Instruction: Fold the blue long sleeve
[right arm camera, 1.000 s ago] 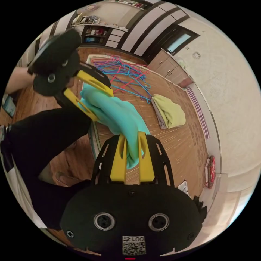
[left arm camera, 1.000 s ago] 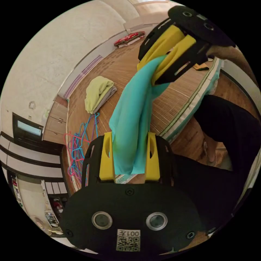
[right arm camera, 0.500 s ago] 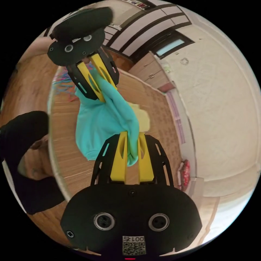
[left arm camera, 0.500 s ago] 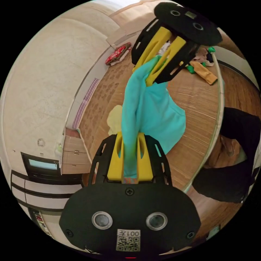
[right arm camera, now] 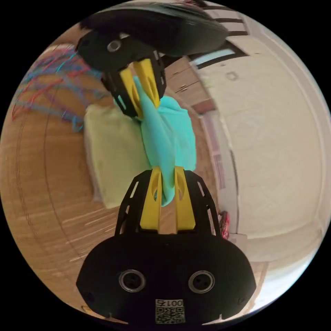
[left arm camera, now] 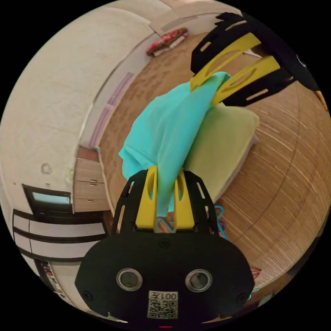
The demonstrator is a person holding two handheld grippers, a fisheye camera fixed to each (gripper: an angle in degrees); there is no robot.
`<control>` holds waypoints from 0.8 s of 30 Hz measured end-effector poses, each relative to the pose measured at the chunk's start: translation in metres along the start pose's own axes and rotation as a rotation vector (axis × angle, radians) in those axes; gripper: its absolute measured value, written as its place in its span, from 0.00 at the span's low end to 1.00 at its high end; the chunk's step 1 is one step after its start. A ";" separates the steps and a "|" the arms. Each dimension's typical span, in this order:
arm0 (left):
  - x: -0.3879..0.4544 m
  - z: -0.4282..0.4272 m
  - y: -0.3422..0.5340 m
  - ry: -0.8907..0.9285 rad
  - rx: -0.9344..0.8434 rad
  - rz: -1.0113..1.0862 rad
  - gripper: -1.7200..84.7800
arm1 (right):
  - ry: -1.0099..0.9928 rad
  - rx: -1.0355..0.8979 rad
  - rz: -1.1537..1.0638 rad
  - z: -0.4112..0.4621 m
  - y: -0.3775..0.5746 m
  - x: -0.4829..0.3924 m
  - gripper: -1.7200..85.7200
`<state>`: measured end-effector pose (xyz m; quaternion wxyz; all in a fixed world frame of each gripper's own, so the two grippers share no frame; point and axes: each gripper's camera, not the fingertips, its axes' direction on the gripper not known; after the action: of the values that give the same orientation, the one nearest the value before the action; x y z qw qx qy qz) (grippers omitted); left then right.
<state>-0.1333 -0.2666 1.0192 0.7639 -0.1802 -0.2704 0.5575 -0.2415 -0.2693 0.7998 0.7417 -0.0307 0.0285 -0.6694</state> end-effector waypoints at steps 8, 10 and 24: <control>0.004 -0.031 0.034 -0.098 0.084 0.034 0.09 | 0.067 0.159 0.102 -0.018 0.074 -0.010 0.06; -0.002 -0.039 0.036 -0.097 0.062 0.040 0.07 | -0.021 0.162 0.136 -0.015 0.095 0.007 0.05; -0.048 -0.124 0.074 0.414 0.098 -0.515 0.01 | -0.369 0.062 0.613 -0.058 0.267 0.080 0.02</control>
<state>-0.1241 -0.2856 0.8680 0.9262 -0.1787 -0.1189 0.3099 0.0269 -0.3217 0.7192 0.9012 -0.1188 -0.1184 -0.3997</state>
